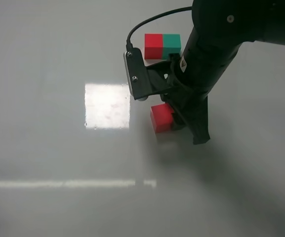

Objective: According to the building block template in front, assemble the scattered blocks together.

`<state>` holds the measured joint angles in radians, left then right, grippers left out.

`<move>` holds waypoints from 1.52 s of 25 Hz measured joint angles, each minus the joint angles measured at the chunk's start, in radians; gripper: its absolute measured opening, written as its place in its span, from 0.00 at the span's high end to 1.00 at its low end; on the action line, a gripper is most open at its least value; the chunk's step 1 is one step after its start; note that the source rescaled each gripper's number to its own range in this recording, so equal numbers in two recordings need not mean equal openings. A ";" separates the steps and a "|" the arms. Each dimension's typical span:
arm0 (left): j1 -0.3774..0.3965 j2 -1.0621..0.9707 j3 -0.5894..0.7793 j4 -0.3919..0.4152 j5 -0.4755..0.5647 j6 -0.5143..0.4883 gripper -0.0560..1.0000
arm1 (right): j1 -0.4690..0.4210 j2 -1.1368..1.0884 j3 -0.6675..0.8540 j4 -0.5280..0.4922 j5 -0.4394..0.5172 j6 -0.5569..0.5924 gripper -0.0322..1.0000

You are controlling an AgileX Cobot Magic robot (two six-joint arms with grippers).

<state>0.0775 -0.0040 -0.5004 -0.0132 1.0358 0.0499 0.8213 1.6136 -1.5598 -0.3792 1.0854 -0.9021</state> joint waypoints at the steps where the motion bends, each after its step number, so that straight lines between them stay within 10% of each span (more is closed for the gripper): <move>1: 0.000 0.000 0.000 0.000 0.000 0.000 0.51 | 0.000 0.000 0.000 0.001 -0.003 0.015 0.97; 13: 0.000 0.000 0.000 0.000 0.000 0.000 0.51 | 0.000 0.000 0.000 -0.053 -0.039 0.239 0.97; 30: 0.000 0.000 0.000 0.000 0.000 0.000 0.51 | 0.000 0.000 0.000 -0.039 -0.072 0.278 0.96; 38: 0.000 0.000 0.000 0.000 0.000 0.000 0.51 | 0.000 0.000 0.000 -0.038 -0.084 0.278 0.63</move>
<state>0.0775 -0.0040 -0.5004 -0.0132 1.0358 0.0499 0.8213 1.6136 -1.5598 -0.4175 1.0015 -0.6241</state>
